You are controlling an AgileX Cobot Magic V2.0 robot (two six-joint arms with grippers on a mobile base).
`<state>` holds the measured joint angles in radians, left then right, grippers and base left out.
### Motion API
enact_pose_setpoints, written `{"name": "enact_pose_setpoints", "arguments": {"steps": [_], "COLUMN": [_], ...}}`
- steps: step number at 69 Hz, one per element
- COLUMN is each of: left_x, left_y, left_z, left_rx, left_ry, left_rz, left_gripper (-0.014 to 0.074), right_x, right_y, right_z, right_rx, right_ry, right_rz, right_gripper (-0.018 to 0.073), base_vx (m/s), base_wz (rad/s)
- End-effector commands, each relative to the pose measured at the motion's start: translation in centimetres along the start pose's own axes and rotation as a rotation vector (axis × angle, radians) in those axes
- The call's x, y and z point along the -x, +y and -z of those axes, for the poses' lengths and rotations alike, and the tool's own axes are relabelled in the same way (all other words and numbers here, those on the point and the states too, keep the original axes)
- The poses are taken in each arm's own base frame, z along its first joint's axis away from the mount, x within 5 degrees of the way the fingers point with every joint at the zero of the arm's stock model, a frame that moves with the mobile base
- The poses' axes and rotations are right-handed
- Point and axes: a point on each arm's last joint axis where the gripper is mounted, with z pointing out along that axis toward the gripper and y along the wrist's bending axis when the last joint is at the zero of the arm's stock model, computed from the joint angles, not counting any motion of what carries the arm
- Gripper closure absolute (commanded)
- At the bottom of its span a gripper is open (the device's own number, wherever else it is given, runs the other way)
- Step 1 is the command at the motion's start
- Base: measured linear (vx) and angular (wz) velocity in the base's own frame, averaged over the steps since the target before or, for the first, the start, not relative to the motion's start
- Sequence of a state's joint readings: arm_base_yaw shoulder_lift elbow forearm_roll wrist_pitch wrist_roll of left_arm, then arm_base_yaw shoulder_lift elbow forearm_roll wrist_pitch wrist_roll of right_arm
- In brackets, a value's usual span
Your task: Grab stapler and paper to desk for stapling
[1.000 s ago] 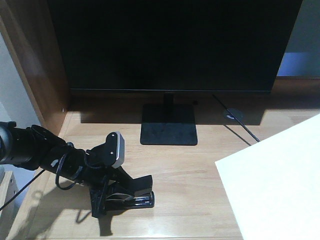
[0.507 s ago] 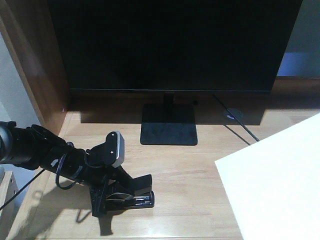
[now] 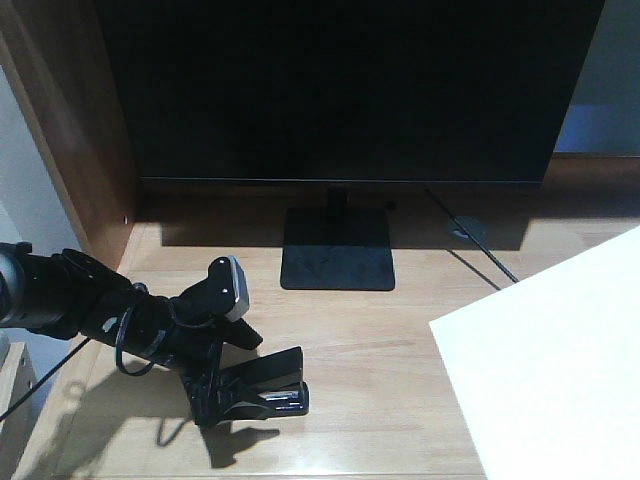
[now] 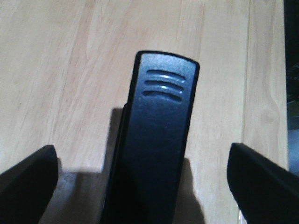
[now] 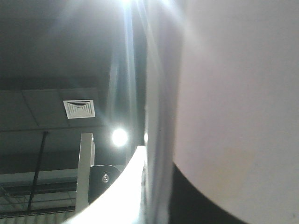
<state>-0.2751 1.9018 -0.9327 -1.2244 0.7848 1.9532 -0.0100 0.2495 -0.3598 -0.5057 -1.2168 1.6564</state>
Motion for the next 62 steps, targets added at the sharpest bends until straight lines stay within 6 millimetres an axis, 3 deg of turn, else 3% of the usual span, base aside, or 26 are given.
{"name": "enact_pose_setpoints", "arguments": {"steps": [1, 23, 41, 62], "left_x": [2.5, 5.0, 6.9, 7.3], "left_y": [-0.3, -1.5, -2.9, -4.0], "left_z": [1.9, 5.0, 7.5, 7.9], "left_rx": [0.040, 0.116, 0.155, 0.077], "left_ry": [-0.085, -0.145, -0.199, -0.230], "left_rz": [-0.018, -0.092, -0.161, -0.186], "left_gripper": [-0.0105, 0.0064, 0.0304, 0.0598], "right_x": [0.5, 0.5, 0.5, 0.5], "right_y": [1.3, 1.3, 1.3, 1.3], "right_z": [-0.6, -0.6, -0.6, -0.6], "right_rx": [0.132, 0.132, 0.132, 0.132], "right_ry": [-0.012, -0.013, -0.013, -0.013], "right_rz": [0.011, 0.011, 0.011, 0.011], "right_gripper": [0.0565, 0.0565, 0.0565, 0.0565], "base_vx": [0.00, 0.00, 0.00, 0.00], "base_wz": [0.00, 0.00, 0.00, 0.00]}}
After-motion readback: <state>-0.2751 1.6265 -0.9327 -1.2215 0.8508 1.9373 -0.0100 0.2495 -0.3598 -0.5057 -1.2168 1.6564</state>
